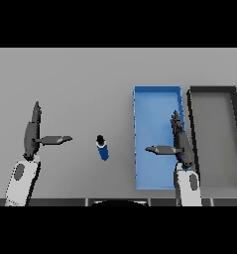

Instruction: Pick up the blue pipe and place it into the blue bin.

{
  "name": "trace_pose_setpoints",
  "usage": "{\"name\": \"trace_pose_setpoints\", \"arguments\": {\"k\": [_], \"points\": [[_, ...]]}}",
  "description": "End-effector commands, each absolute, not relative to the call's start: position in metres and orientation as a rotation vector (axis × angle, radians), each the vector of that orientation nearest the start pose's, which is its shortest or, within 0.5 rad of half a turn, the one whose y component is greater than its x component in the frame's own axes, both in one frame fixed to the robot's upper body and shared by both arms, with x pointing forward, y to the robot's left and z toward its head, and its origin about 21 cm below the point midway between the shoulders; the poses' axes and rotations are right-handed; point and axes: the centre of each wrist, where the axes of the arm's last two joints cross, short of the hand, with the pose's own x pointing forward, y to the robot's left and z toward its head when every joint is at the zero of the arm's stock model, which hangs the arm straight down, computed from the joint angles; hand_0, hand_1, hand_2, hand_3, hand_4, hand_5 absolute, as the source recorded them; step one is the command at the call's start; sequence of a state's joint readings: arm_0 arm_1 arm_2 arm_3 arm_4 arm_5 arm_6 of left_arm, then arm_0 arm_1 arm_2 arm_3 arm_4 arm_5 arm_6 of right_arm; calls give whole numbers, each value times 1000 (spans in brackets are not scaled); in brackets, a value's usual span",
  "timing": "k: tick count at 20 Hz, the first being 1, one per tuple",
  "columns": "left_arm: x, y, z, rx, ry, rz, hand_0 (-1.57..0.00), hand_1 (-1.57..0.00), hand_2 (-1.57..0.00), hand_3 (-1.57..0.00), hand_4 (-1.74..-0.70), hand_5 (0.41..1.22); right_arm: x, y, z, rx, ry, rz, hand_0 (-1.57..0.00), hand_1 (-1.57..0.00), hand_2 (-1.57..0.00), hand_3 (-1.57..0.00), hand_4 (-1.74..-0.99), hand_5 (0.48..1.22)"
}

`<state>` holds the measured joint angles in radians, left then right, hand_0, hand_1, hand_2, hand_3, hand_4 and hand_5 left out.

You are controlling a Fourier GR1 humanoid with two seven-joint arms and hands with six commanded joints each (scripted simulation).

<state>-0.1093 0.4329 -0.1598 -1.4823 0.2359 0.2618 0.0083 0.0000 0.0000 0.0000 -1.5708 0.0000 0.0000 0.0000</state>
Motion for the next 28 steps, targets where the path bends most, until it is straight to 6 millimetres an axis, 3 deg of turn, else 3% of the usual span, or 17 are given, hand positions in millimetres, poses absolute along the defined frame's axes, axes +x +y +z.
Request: {"name": "trace_pose_setpoints", "arguments": {"k": [1, 6, 7, 9, 13, 15, 21, 26, 28], "points": [[272, 291, 27, 249, -1556, -86, 1, 1, 1, 1, -967, 594, 248, -229, -3, -1, -1571, -1, 1, 1, 1, 1, -1210, 594], [269, 286, 27, 241, -1568, -91, 1, 1, 1, 1, -967, 594, 245, -230, -2, -1, -1572, 3, 1, 1, 1, 1, -1210, 594], [266, 296, 32, 193, -1580, -270, 1, 1, 1, 1, -967, 594, 241, -240, 6, -78, -1638, 172, 1, 1, 1, 1, -1210, 594], [265, 313, 36, 124, -1563, -439, 1, 1, 1, 1, -970, 596, 233, -243, 9, -136, -1663, 340, 1, 1, 1, 1, -1198, 589], [266, 322, 38, 80, -1551, -532, 1, 1, 1, 1, -967, 598, 227, -246, 14, -159, -1659, 413, 1, 1, 1, 1, -1191, 587], [257, 322, 40, 25, -1585, -577, 1, 1, 1, 1, -965, 590, 227, -242, 15, -159, -1651, 416, 1, 1, 1, 1, -1182, 583], [232, 294, 50, -119, -1484, -778, 1, 1, 1, 1, -1005, 530, 226, -243, 19, -139, -1658, 396, 1, 1, 1, 1, -1214, 581], [217, 258, 40, -202, -1375, -904, 1, 1, 1, 1, -1075, 472, 230, -244, 19, -134, -1652, 391, 1, 1, 1, 1, -1219, 572], [219, 242, 33, -220, -1373, -933, 1, 1, 1, 1, -1097, 466, 231, -239, 20, -124, -1652, 394, 1, 1, 1, 1, -1213, 571]]}}
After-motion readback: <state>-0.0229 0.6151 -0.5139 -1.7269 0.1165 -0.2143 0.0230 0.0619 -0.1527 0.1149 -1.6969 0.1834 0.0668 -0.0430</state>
